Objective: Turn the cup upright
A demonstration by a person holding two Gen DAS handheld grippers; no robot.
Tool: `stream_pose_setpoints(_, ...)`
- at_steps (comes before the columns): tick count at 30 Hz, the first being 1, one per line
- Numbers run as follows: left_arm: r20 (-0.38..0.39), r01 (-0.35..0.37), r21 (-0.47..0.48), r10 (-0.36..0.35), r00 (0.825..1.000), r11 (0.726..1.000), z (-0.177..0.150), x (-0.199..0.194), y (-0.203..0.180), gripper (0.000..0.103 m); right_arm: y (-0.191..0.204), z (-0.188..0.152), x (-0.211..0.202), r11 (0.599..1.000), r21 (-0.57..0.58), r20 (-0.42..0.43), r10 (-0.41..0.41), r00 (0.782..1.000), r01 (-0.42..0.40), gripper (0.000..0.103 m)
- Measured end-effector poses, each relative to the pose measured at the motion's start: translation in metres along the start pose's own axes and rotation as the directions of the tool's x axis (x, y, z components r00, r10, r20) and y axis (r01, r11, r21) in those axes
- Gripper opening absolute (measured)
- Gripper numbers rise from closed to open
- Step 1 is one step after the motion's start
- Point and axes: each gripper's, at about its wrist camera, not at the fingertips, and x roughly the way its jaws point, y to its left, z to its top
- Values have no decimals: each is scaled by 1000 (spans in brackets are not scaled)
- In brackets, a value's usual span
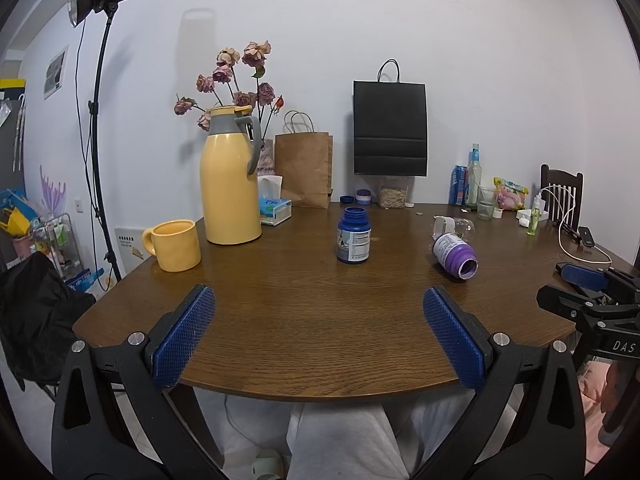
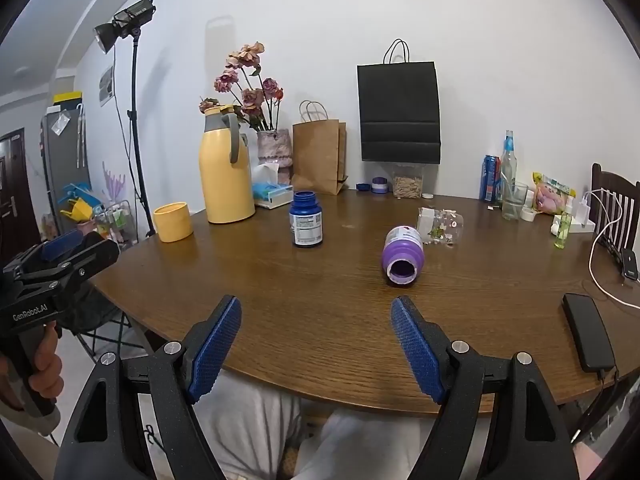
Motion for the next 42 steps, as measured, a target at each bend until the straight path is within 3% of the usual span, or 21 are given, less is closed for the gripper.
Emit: stream_pose_setpoints(42,-5,3,0,-3,1000,1000,-1,0,3,103,12,-5,7,1000,-29,-12,6,1000,-7,82)
